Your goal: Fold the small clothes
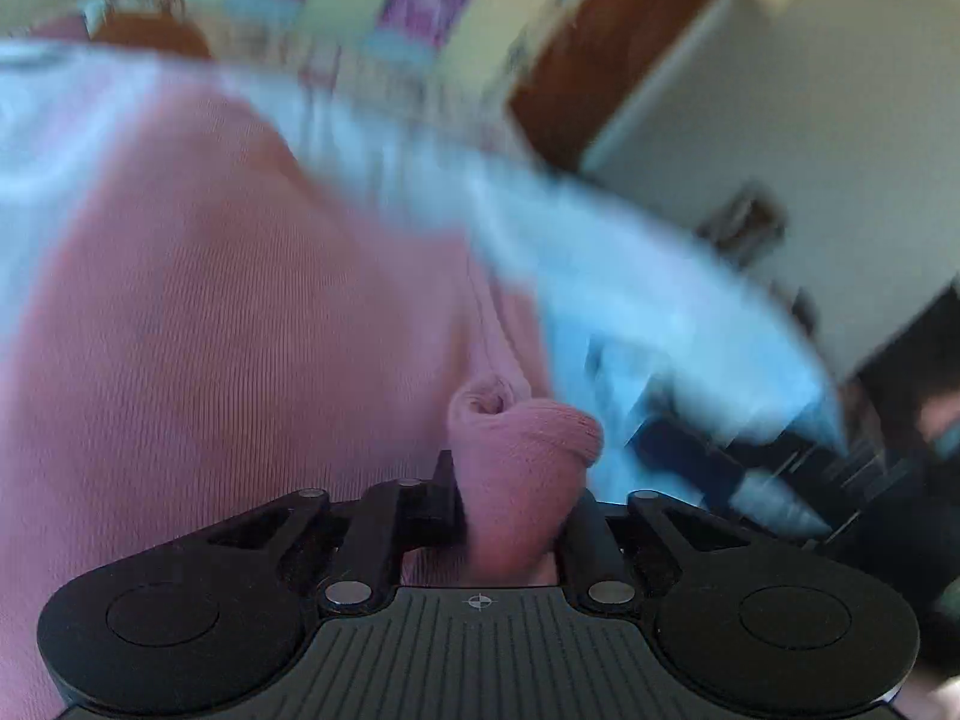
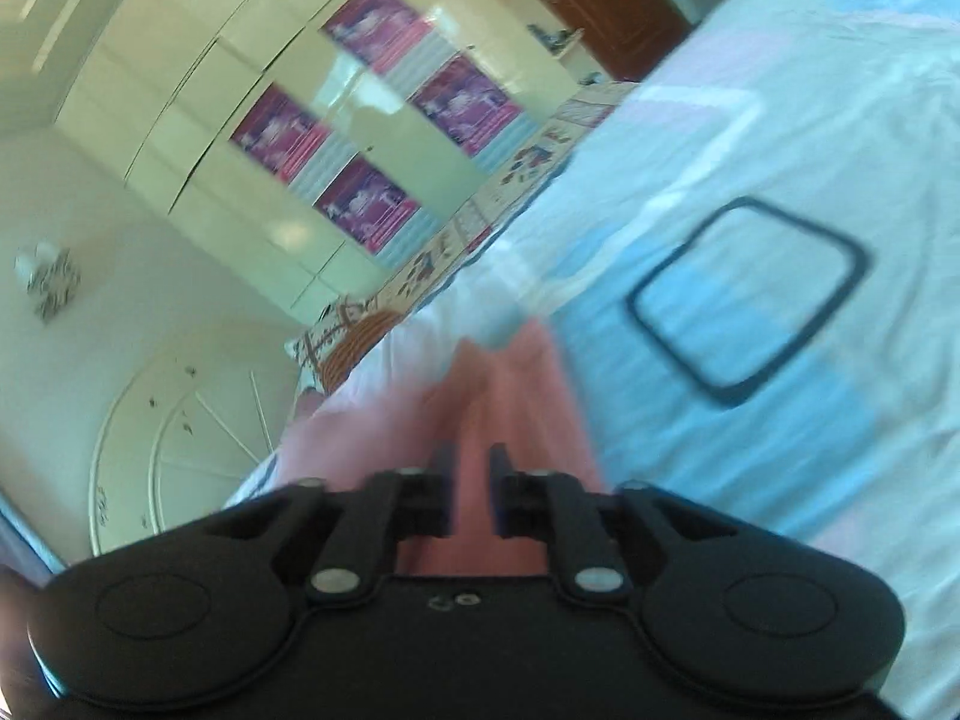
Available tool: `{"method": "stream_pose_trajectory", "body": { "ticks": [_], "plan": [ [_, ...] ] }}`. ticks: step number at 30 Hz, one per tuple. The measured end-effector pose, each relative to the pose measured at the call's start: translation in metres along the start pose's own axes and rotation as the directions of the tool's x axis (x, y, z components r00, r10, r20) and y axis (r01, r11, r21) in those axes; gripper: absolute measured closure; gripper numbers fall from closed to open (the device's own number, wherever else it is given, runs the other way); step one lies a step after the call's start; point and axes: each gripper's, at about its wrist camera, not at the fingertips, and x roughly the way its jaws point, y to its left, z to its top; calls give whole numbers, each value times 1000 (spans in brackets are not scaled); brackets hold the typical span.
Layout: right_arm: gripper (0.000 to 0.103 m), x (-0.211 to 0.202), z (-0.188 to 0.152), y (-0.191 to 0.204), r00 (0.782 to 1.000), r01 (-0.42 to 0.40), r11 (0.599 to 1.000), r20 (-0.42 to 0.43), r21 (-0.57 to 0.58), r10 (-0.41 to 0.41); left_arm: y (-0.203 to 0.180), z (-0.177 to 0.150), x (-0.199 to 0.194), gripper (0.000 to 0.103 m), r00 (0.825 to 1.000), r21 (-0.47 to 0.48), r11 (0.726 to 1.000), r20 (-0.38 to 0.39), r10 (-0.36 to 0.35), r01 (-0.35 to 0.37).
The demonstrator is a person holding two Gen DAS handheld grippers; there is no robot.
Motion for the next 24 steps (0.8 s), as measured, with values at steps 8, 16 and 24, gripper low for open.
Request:
{"method": "stream_pose_trajectory", "body": {
  "ticks": [8, 16, 24],
  "plan": [
    [62, -14, 9, -9, 993, -104, 995, -62, -12, 103, 44, 12, -94, 38, 964, 25, 1000, 264, 12, -19],
    [55, 42, -9, 15, 962, -18, 992, -273, -122, -17, 115, 20, -70, 38, 951, -15, 970, 193, 241, -243],
    [78, 58, -23, 42, 925, 20, 943, -351, -331, -143, 124, 3, -60, 37, 963, -21, 981, 188, 194, -194]
  ]
}}
